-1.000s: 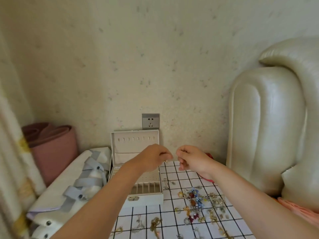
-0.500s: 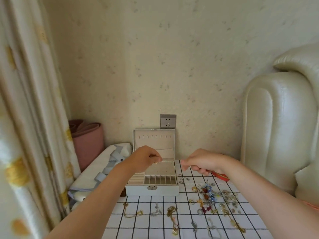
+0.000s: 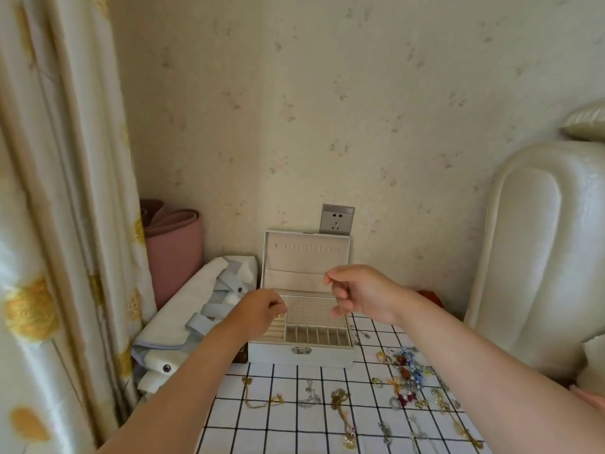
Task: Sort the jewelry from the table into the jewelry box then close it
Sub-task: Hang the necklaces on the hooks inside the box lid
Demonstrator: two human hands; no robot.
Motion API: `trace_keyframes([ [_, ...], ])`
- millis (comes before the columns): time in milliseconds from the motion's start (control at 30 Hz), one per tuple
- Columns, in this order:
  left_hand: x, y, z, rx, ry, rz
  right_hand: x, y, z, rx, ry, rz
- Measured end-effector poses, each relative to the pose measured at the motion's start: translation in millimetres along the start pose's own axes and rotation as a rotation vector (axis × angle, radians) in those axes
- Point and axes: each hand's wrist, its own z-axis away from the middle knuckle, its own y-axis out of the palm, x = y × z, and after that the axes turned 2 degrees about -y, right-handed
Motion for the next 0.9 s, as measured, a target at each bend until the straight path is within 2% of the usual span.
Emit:
trace_keyframes([
  [233,12.8,-3.8,-35.4,0.099,-0.060,-0.038,18.9,25.5,-61.8,-0.045,-0.047,0.257],
  [300,10.1,-8.3,-44.5,0.020,-0.028,0.032,23.6,29.1,-78.5,-0.044,-0.052,0.312],
  [400,-5.7,-24.6,-52.0,-0.142,0.045,0.365,27.5,31.6,-100.0,-0.036,-0.045,0.367],
  [500,-22.0,-40.9,-56.7,-0.097,0.046,0.727,30.3,31.4,-118.1,-0.007,-0.005,0.426],
  [667,-16.0,-44.7,-69.8,-0.017,-0.032,0.630,29.2,24.8,-136.5,0.004,0.046,0.480],
  [900,15.1,-37.5,-83.1,-0.103,-0.067,0.557,12.1,5.9,-150.7,0.029,0.147,0.501],
])
